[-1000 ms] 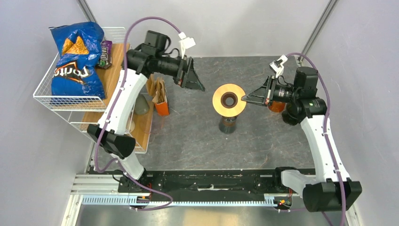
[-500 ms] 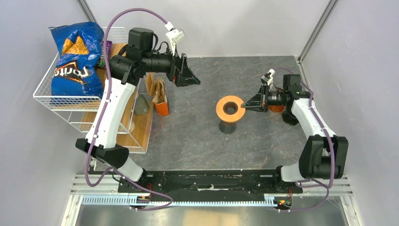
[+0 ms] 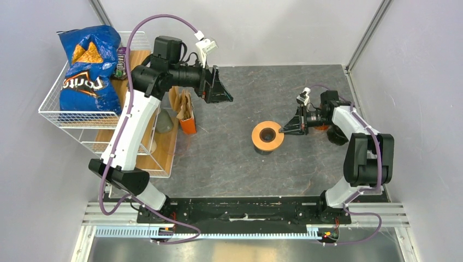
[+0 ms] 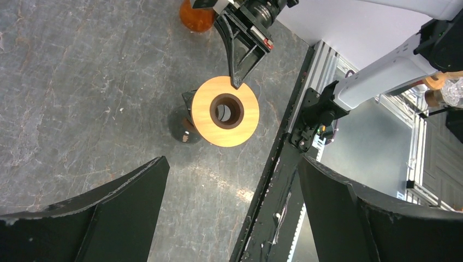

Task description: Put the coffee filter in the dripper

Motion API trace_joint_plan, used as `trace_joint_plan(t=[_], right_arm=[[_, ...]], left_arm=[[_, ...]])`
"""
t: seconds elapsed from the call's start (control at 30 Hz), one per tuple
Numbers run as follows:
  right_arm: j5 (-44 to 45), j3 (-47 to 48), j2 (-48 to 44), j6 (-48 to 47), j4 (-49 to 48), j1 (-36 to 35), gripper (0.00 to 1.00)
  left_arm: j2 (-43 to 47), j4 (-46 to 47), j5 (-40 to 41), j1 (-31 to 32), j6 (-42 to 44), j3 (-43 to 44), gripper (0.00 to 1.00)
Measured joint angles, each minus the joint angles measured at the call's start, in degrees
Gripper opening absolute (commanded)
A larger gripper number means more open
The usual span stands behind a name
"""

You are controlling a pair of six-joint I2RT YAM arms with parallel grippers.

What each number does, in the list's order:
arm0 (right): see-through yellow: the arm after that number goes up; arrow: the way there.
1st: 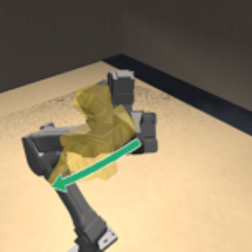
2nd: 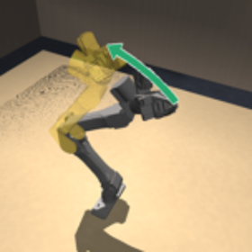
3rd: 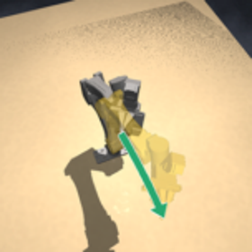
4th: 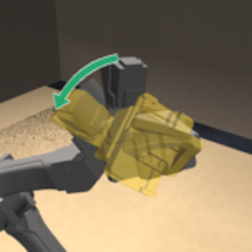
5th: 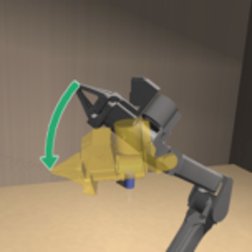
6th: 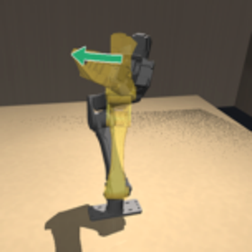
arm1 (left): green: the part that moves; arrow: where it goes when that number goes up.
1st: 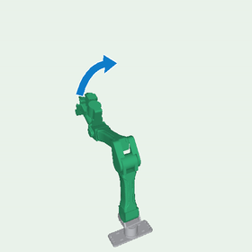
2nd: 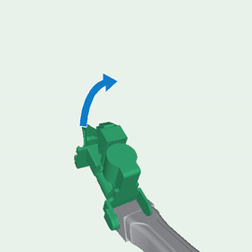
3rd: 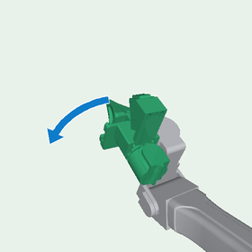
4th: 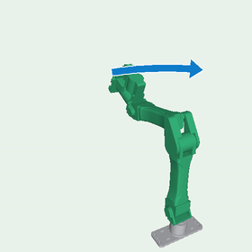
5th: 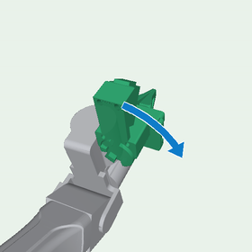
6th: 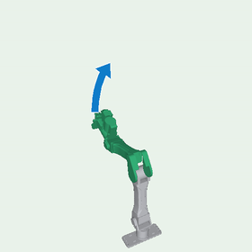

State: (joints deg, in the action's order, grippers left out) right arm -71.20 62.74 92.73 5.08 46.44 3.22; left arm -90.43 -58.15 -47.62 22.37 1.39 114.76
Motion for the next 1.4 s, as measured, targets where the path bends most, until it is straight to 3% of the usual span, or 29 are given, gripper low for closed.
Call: trace_joint_plan(t=[0.93, 1.13, 1.4], right_arm=[[-2.67, 5.66, 9.51, -4.20, 0.85, 0.37, 0.03], [-3.02, 5.95, 11.21, -5.25, 1.22, 0.37, 0.11], [-3.19, 7.19, 12.39, -5.75, 1.49, 0.37, 0.40]], left_arm=[[0.11, 0.00, -0.46, 0.00, 0.00, -1.70, 0.98], [0.11, 0.00, -0.52, 0.00, 0.00, -1.92, 0.98], [0.11, 0.00, -0.68, 0.00, -0.02, -2.56, 0.98]])
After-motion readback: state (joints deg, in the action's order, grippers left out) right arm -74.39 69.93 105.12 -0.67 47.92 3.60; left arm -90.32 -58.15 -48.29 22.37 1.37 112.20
